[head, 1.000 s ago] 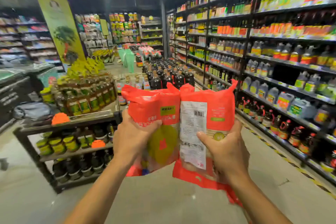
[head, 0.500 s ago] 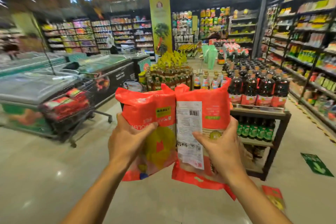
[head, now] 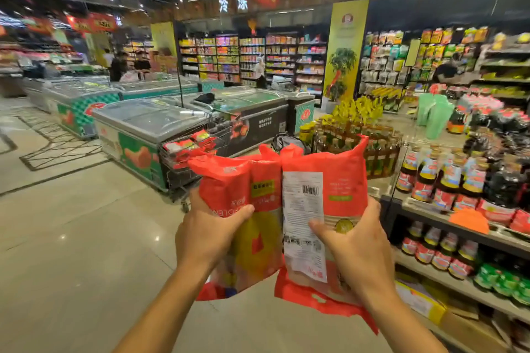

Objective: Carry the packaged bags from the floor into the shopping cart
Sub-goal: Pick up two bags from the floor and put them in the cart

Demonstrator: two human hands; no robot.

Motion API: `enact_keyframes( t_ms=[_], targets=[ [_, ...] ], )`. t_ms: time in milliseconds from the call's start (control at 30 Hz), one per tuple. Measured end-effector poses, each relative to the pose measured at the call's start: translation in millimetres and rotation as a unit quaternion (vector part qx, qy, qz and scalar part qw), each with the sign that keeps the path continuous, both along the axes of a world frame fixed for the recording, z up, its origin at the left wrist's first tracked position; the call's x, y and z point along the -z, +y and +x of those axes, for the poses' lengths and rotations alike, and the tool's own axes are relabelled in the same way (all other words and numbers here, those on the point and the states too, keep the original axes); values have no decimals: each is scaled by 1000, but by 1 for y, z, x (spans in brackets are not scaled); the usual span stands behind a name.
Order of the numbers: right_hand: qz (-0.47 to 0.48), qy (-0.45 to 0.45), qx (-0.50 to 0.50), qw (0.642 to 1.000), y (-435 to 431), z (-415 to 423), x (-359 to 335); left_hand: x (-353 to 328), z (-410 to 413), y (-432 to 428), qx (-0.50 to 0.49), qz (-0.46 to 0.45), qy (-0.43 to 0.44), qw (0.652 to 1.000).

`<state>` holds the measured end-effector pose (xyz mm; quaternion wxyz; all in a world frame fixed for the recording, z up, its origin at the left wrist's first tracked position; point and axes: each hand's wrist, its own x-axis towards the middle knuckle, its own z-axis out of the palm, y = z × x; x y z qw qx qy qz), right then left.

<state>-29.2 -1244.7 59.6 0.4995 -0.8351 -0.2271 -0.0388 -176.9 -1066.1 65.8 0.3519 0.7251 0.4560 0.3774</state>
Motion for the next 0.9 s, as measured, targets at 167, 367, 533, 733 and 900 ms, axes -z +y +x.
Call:
enact_keyframes(
  t_ms=[167,367,533,733,900],
  targets=[
    [0,-18,-30,999,72,0,-6,-6,-9,59,-31,-1,5,1000],
    [12,-22,-77,997,146,3,-12,-11,-18,124,-69,2,11,998],
    [15,-20,-104,994,198,13,-10,-7,-14,168,-94,6,15,995],
    [14,-4,-130,991,268,45,2,-5,9,222,-119,4,37,992],
    [36,11,-156,987,336,91,6,-8,52,281,-135,15,47,990]
  ],
)
